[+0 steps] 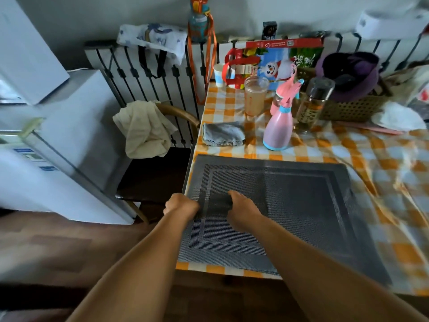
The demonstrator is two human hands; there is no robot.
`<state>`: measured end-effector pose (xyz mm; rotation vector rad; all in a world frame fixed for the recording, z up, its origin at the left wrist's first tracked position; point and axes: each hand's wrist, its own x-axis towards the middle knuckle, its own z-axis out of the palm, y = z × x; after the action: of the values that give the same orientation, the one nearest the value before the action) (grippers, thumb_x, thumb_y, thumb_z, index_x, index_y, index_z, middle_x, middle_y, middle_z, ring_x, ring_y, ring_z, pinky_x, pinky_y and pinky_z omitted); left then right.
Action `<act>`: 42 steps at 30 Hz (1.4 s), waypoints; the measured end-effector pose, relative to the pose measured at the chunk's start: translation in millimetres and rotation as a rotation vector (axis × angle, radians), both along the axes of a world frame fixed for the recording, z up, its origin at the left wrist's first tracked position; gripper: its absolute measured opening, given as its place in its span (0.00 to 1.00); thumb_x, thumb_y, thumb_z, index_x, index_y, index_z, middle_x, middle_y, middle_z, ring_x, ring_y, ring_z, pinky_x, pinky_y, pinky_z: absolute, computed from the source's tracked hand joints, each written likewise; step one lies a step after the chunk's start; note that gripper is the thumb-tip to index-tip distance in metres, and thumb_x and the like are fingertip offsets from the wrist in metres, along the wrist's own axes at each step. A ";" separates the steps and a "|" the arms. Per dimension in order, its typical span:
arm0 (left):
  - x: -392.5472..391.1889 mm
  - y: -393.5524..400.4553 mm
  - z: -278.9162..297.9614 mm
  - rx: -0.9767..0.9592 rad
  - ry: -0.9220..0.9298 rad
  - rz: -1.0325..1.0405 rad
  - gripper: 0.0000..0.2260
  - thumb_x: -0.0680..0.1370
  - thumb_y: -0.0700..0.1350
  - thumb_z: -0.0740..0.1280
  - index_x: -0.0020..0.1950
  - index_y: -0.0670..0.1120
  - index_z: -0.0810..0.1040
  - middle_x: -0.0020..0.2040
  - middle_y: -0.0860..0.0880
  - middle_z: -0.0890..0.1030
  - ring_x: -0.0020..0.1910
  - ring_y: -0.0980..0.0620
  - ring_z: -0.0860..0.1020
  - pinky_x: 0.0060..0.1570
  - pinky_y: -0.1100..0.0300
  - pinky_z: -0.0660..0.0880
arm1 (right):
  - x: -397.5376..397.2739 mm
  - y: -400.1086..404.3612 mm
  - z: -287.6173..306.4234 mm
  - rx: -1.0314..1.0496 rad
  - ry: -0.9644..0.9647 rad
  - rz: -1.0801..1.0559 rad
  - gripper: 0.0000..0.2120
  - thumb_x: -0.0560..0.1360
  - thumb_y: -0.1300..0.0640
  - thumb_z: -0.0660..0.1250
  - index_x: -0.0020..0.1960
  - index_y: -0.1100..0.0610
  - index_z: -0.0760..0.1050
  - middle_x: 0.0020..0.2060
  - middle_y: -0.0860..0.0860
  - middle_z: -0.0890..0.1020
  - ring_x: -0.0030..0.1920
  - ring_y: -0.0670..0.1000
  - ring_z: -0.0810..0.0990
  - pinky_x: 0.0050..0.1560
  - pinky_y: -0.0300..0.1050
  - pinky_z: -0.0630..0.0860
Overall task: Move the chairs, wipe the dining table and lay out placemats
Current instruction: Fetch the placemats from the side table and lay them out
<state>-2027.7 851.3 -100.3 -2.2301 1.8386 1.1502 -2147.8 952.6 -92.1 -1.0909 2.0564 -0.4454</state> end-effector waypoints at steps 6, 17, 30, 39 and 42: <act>3.7 5.1 1.6 -0.013 0.060 -0.116 0.16 0.71 0.49 0.68 0.55 0.42 0.75 0.54 0.42 0.78 0.54 0.42 0.76 0.55 0.50 0.76 | -1.5 2.1 -3.4 0.001 -0.018 -0.002 0.27 0.74 0.65 0.60 0.72 0.57 0.60 0.66 0.54 0.69 0.64 0.57 0.69 0.63 0.52 0.70; -47.5 50.7 49.0 -0.415 0.015 -0.520 0.14 0.74 0.40 0.62 0.59 0.48 0.67 0.47 0.47 0.77 0.43 0.46 0.74 0.39 0.54 0.69 | -22.2 29.0 -9.2 -0.055 0.057 -0.201 0.20 0.75 0.65 0.58 0.66 0.53 0.70 0.63 0.55 0.74 0.59 0.57 0.74 0.57 0.48 0.72; -150.7 114.5 51.5 -0.336 0.189 -0.575 0.27 0.72 0.38 0.58 0.71 0.48 0.60 0.67 0.40 0.71 0.63 0.38 0.72 0.60 0.50 0.70 | -152.6 167.1 3.8 0.280 0.235 -0.687 0.31 0.74 0.61 0.65 0.73 0.60 0.56 0.70 0.60 0.62 0.70 0.63 0.60 0.68 0.58 0.63; -165.2 123.4 38.3 -0.332 0.231 -0.526 0.27 0.76 0.41 0.57 0.74 0.50 0.55 0.71 0.42 0.68 0.65 0.40 0.71 0.60 0.51 0.70 | -183.6 186.8 -8.4 0.333 0.122 -0.750 0.34 0.73 0.52 0.68 0.71 0.64 0.57 0.65 0.62 0.67 0.63 0.63 0.69 0.65 0.57 0.68; -162.7 119.8 36.5 -0.337 0.223 -0.499 0.27 0.76 0.41 0.57 0.74 0.50 0.55 0.71 0.42 0.68 0.66 0.40 0.70 0.61 0.51 0.69 | -186.2 182.5 -12.4 0.330 0.131 -0.742 0.32 0.73 0.51 0.69 0.69 0.64 0.60 0.61 0.61 0.71 0.59 0.60 0.72 0.61 0.55 0.71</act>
<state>-2190.5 971.1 -63.9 -1.6456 2.6446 1.0845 -2333.9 1135.1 -104.6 -0.1373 2.5032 -0.3696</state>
